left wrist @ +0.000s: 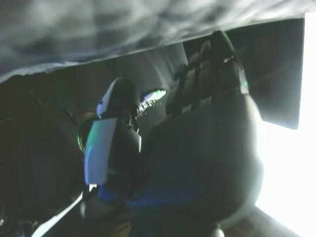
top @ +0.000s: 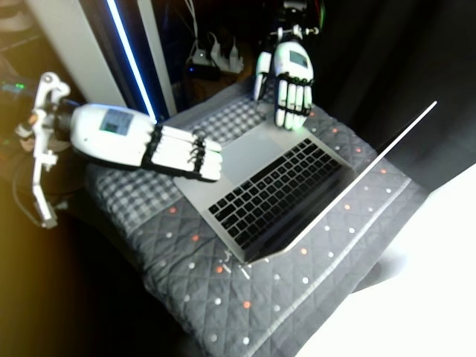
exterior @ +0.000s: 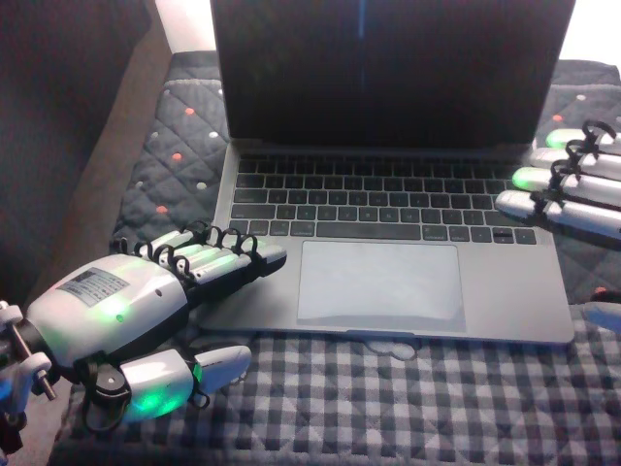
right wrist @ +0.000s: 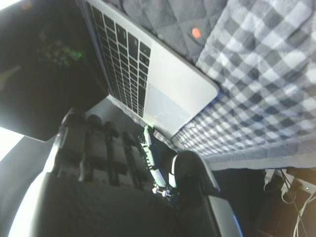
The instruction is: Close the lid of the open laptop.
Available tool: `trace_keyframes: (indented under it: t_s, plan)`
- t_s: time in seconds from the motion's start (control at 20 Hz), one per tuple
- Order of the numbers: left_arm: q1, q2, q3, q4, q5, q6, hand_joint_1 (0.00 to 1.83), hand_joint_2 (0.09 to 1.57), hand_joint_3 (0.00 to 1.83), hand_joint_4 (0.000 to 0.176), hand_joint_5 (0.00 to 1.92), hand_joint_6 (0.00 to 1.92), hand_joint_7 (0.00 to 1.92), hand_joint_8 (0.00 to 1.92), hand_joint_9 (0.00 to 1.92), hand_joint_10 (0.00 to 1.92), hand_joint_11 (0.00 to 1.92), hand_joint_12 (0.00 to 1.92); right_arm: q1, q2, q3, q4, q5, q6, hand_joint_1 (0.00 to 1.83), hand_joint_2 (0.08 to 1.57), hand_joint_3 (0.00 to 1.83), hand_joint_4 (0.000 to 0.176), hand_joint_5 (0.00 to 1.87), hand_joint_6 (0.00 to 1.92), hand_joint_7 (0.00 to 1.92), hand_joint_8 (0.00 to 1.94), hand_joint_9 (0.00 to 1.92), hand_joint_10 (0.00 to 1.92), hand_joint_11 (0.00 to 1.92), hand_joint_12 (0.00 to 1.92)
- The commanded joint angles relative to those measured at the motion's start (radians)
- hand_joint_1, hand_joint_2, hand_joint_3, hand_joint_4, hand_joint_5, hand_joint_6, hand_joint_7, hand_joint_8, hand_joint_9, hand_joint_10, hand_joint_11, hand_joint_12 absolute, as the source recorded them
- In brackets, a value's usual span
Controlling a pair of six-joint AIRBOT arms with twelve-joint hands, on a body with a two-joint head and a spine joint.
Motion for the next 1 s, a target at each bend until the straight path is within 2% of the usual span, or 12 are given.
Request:
trace_keyframes:
  t_s: [0.0, 0.15, 0.25, 0.3, 0.4, 0.45, 0.55, 0.65, 0.75, 0.8, 0.85, 0.95]
  plan:
    - [0.003, -0.010, -0.002, 0.000, -0.027, -0.011, 0.25, 1.49, 0.00, 0.011, 0.14, 0.00, 0.15, 0.00, 0.16, 0.07, 0.00, 0.95, 0.011, 0.011, 0.005, 0.029, 0.146, -0.003, 0.14, 1.45, 0.00, 0.000, 0.00, 0.00, 0.00, 0.00, 0.00, 0.00, 0.00, 0.00]
    - [0.003, -0.010, -0.002, 0.003, -0.023, -0.012, 0.30, 1.49, 0.00, 0.002, 0.14, 0.00, 0.15, 0.00, 0.16, 0.08, 0.00, 0.89, 0.028, 0.006, 0.018, 0.049, 0.202, -0.003, 0.48, 1.42, 0.00, 0.000, 0.00, 0.00, 0.00, 0.00, 0.00, 0.00, 0.00, 0.00]
    - [0.006, -0.009, -0.001, 0.001, -0.023, -0.013, 0.29, 1.48, 0.00, 0.015, 0.16, 0.01, 0.16, 0.00, 0.17, 0.08, 0.00, 0.96, 0.082, -0.023, 0.036, 0.058, 0.204, -0.024, 0.40, 1.44, 0.00, 0.000, 0.00, 0.00, 0.00, 0.00, 0.00, 0.00, 0.00, 0.00]
    - [0.009, -0.010, 0.000, 0.001, -0.022, -0.014, 0.28, 1.48, 0.00, 0.015, 0.15, 0.00, 0.14, 0.00, 0.16, 0.07, 0.00, 0.92, 0.125, -0.048, 0.035, 0.094, 0.202, -0.114, 0.28, 1.44, 0.00, 0.093, 0.00, 0.00, 0.00, 0.00, 0.00, 0.00, 0.00, 0.00]
    - [0.009, -0.010, 0.000, 0.002, -0.021, -0.015, 0.33, 1.47, 0.00, 0.010, 0.16, 0.00, 0.14, 0.00, 0.16, 0.07, 0.00, 0.90, 0.186, -0.073, 0.043, 0.116, 0.191, -0.182, 0.28, 1.45, 0.00, 0.107, 0.00, 0.00, 0.00, 0.00, 0.00, 0.00, 0.00, 0.00]
    - [0.009, -0.010, 0.000, 0.003, -0.021, -0.015, 0.32, 1.48, 0.00, 0.005, 0.16, 0.00, 0.14, 0.00, 0.16, 0.07, 0.00, 0.88, 0.240, -0.093, 0.062, 0.117, 0.162, -0.187, 0.36, 1.45, 0.00, 0.089, 0.00, 0.00, 0.00, 0.00, 0.00, 0.00, 0.00, 0.00]
    - [0.009, -0.012, 0.004, 0.003, -0.017, -0.015, 0.30, 1.48, 0.00, 0.014, 0.14, 0.00, 0.13, 0.00, 0.16, 0.06, 0.00, 0.83, 0.317, -0.141, 0.106, 0.117, 0.092, -0.189, 0.30, 1.43, 0.00, 0.080, 0.00, 0.00, 0.00, 0.00, 0.00, 0.00, 0.00, 0.00]
    - [0.009, -0.015, 0.008, 0.006, -0.011, -0.019, 0.29, 1.48, 0.00, 0.018, 0.15, 0.01, 0.14, 0.00, 0.18, 0.07, 0.00, 0.91, 0.396, -0.186, 0.139, 0.117, 0.020, -0.214, 0.23, 1.41, 0.00, 0.085, 0.00, 0.00, 0.00, 0.00, 0.00, 0.00, 0.00, 0.00]
    - [0.009, -0.018, 0.009, 0.009, -0.009, -0.023, 0.35, 1.47, 0.00, 0.019, 0.15, 0.00, 0.14, 0.00, 0.17, 0.06, 0.00, 0.87, 0.469, -0.208, 0.152, 0.119, -0.036, -0.253, 0.28, 1.40, 0.00, 0.044, 0.00, 0.00, 0.00, 0.00, 0.00, 0.00, 0.00, 0.00]
    - [0.008, -0.022, 0.011, 0.011, -0.007, -0.025, 0.39, 1.46, 0.00, 0.016, 0.17, 0.01, 0.16, 0.01, 0.19, 0.07, 0.00, 0.93, 0.506, -0.219, 0.154, 0.151, -0.065, -0.312, 0.16, 1.40, 0.00, 0.046, 0.00, 0.00, 0.00, 0.00, 0.00, 0.00, 0.00, 0.00]
    - [0.007, -0.027, 0.015, 0.015, -0.003, -0.031, 0.37, 1.46, 0.00, 0.017, 0.17, 0.01, 0.16, 0.00, 0.19, 0.06, 0.00, 0.95, 0.527, -0.223, 0.154, 0.191, -0.084, -0.368, 0.26, 1.38, 0.00, 0.000, 0.00, 0.00, 0.00, 0.00, 0.00, 0.00, 0.00, 0.00]
    - [-0.002, -0.038, 0.023, 0.025, 0.009, -0.039, 0.41, 1.45, 0.00, 0.004, 0.18, 0.01, 0.18, 0.00, 0.21, 0.07, 0.00, 1.02, 0.548, -0.232, 0.169, 0.207, -0.099, -0.386, 0.40, 1.36, 0.00, 0.011, 0.00, 0.00, 0.00, 0.00, 0.00, 0.00, 0.00, 0.00]
